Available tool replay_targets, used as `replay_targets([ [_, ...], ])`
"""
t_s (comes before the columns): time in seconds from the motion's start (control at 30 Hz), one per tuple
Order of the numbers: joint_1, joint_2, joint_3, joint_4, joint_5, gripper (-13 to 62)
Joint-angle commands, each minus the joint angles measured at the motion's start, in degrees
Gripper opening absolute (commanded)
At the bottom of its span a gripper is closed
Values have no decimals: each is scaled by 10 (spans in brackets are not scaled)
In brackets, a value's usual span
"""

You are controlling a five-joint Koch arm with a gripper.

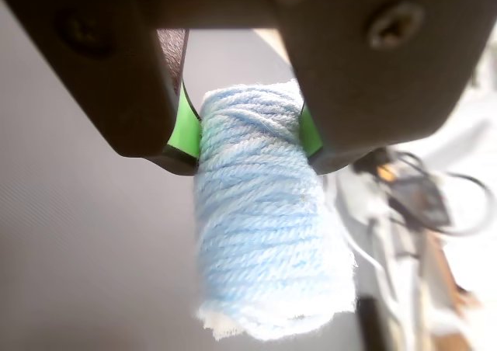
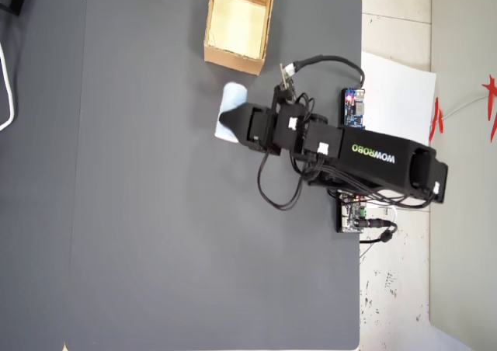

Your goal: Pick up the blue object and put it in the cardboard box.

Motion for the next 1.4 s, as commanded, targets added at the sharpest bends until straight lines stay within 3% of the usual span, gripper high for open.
replay_targets([
  [0.0, 29, 11, -50, -70, -25, 107],
  [0.47, 283, -136, -199, -86, -87, 113],
  [0.5, 289, -152, -205, -83, -84, 178],
  [0.6, 290, -157, -205, -75, -81, 250],
  [0.73, 288, -152, -192, -74, -80, 292],
  [1.0, 259, -116, -163, -84, -66, 298],
  [1.37, 75, -7, -40, -181, 40, 325],
])
